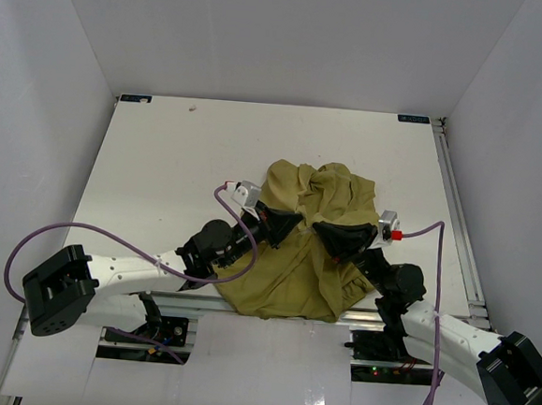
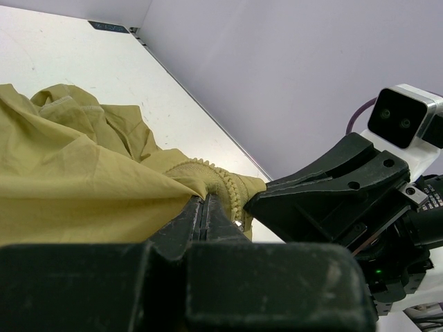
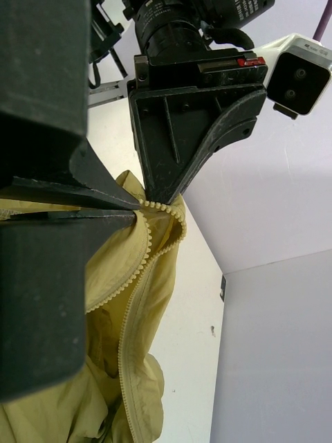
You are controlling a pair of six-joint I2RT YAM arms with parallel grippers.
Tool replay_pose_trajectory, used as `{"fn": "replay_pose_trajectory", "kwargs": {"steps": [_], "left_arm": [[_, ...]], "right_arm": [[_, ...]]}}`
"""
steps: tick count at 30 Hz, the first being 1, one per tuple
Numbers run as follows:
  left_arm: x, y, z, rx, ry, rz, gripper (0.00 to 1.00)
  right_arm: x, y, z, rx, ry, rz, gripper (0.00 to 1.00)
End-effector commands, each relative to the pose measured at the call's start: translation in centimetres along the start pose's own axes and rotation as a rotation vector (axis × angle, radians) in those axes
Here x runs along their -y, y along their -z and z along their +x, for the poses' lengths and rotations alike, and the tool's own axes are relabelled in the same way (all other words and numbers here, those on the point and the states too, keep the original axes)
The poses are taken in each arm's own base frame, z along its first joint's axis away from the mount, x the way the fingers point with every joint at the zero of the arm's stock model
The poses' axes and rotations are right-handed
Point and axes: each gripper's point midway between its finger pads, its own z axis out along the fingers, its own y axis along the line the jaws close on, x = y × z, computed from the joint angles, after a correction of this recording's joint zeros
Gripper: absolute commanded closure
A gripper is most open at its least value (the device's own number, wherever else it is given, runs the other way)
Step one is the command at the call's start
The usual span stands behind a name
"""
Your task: Zip up the jacket
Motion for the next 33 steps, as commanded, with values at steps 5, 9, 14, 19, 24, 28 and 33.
{"fn": "replay_pose_trajectory", "kwargs": {"steps": [5, 9, 14, 19, 24, 28, 33], "left_arm": [[0.6, -0.4, -0.7, 0.021, -0.003, 0.025, 1.00], [0.6, -0.4, -0.4, 0.013, -0.009, 0.029, 1.00], [0.9, -0.3, -0.1, 0.003, -0.015, 0.048, 1.00], [1.6, 0.0, 0.1, -0.009, -0.041, 0.102, 1.00], [2.5, 0.3, 0.4, -0.021, -0.096, 0.164, 1.00], [2.4, 0.4, 0.9, -0.040, -0.128, 0.174, 1.00], [1.2, 0.4, 1.6, -0.071, -0.170, 0.122, 1.00]], "right_arm": [[1.1, 3.4, 1.6, 0.023, -0.003, 0.054, 0.92], [1.3, 3.6, 1.5, 0.032, -0.003, 0.068, 0.92], [1.5, 3.6, 1.5, 0.032, 0.003, 0.079, 0.92], [1.5, 3.4, 1.6, 0.020, 0.007, 0.075, 0.92], [1.3, 3.3, 2.4, -0.022, 0.014, 0.061, 0.92], [1.6, 3.5, 2.7, -0.032, 0.022, 0.073, 0.92], [1.7, 3.6, 2.5, -0.028, 0.034, 0.080, 0.92]]}}
